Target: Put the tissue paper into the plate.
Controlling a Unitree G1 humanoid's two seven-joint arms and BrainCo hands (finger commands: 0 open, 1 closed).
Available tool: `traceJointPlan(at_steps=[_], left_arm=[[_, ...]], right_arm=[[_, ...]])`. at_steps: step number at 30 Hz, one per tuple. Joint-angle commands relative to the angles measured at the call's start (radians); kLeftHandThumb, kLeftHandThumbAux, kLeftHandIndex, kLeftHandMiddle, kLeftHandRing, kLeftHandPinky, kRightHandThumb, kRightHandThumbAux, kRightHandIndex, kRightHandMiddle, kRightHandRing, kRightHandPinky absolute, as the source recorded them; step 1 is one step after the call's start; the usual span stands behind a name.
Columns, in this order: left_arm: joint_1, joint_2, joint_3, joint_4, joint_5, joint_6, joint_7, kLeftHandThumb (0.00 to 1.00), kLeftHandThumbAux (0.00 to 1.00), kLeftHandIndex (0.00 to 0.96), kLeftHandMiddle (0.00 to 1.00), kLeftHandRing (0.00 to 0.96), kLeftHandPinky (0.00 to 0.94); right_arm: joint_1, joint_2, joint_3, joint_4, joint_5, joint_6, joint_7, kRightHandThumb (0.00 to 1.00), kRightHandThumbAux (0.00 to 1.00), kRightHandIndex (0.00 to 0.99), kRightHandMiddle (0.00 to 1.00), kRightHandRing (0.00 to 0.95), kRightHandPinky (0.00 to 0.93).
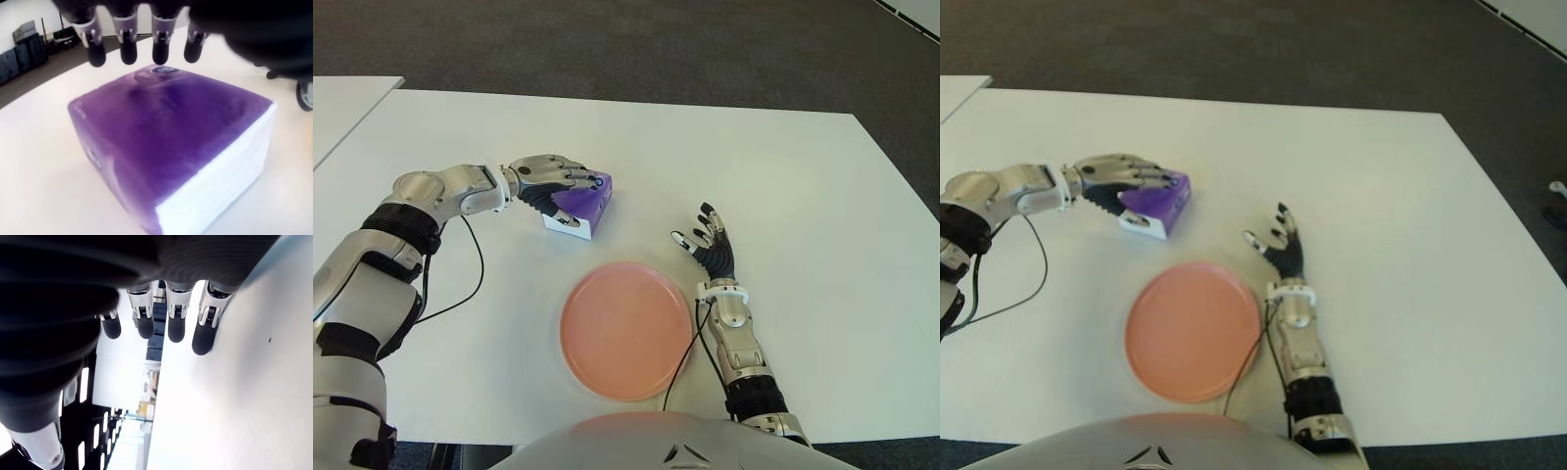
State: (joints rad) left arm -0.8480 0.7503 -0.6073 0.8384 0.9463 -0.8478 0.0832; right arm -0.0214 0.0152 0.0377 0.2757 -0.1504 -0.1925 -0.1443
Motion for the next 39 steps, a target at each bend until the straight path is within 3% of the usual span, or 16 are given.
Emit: traceJointPlan(at_steps=[1,13,31,39], left_arm=[[0.02,-0.004,-0.017,0.0,0.039,0.01,0.049,0.522,0.166,0.0,0.0,0.0,0.0],[0.019,-0.006,-0.052,0.009,0.103,0.034,0.123,0.476,0.137,0.0,0.0,0.0,0.0],[0.018,-0.011,-0.084,0.009,0.124,0.065,0.113,0.459,0.128,0.0,0.0,0.0,0.0],[0.021,-0.015,-0.104,0.011,0.138,0.09,0.116,0.474,0.139,0.0,0.0,0.0,0.0]], right_arm=[[0.044,-0.002,-0.002,0.037,0.011,0.06,0.015,0.144,0.701,0.0,0.051,0.071,0.106],[0.057,-0.001,0.0,0.017,0.018,0.06,0.02,0.143,0.71,0.0,0.058,0.084,0.132],[0.081,-0.004,0.005,-0.017,0.015,0.081,0.027,0.164,0.703,0.0,0.035,0.056,0.09],[0.078,-0.009,0.001,-0.003,0.022,0.073,0.032,0.152,0.701,0.0,0.045,0.066,0.116]])
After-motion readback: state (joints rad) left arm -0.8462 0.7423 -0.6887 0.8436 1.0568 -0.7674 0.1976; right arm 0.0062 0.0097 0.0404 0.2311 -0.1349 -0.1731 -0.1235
